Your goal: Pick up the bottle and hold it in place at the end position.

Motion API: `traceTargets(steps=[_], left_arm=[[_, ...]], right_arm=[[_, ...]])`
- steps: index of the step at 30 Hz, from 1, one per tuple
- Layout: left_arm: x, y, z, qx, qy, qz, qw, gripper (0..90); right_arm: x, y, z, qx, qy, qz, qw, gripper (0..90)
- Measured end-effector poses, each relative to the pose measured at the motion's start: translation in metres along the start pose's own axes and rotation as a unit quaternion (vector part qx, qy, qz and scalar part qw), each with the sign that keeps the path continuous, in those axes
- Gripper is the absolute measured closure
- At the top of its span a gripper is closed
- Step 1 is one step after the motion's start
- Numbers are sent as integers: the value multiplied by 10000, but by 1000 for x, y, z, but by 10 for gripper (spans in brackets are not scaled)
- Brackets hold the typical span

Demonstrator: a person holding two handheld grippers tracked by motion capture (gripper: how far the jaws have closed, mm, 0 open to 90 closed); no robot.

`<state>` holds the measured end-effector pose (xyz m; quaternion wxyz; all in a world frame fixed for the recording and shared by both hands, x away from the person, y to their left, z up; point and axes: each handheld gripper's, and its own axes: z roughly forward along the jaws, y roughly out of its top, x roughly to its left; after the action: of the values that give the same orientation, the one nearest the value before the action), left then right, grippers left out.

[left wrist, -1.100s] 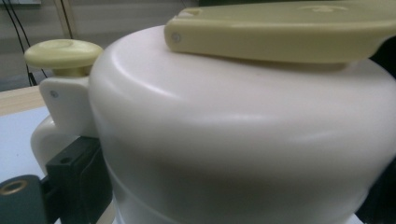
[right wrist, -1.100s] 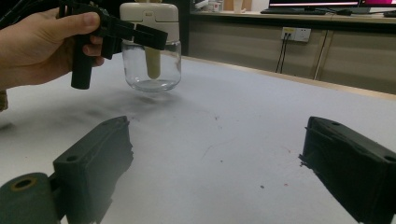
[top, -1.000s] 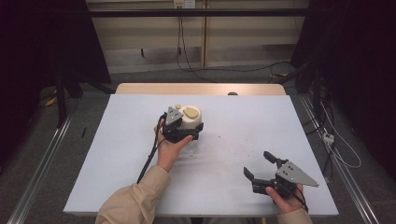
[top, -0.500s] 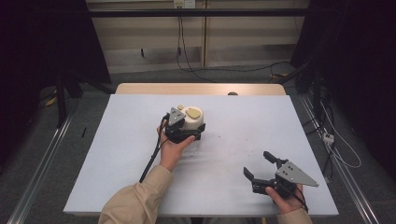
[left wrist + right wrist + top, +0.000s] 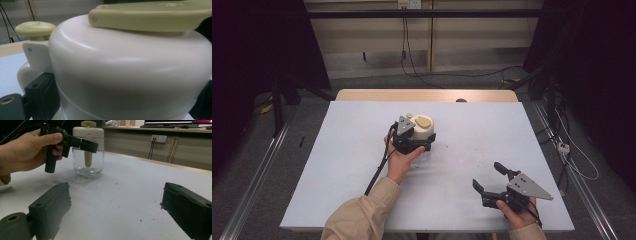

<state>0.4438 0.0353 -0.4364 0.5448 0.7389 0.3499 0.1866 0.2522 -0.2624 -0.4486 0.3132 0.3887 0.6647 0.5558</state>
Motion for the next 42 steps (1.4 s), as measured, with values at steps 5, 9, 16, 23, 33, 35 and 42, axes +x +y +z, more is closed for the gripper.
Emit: traceTargets(steps=[5,9,16,23,33,35,42], left_arm=[[-3,0,2,4,-14,14,10000,57],[-4,-1,4,29,-27,61,10000,57],[-5,-2,6,38,-31,94,9999,57],[-4,-4,9,65,-6,113,9999,57],[-5,-7,12,60,24,65,10000,57],[-5,-7,12,62,29,69,10000,57],[-4,-5,12,51,39,100,9999,57]], right_arm=[[0,0,0,1,-3,2,10000,76],[0,0,0,0,-1,4,10000,76],[0,0,0,-1,3,5,10000,76],[0,0,0,3,5,7,10000,76],[0,0,0,0,-1,9,10000,76],[0,0,0,2,0,9,10000,77],[0,0,0,-1,-3,9,10000,76]])
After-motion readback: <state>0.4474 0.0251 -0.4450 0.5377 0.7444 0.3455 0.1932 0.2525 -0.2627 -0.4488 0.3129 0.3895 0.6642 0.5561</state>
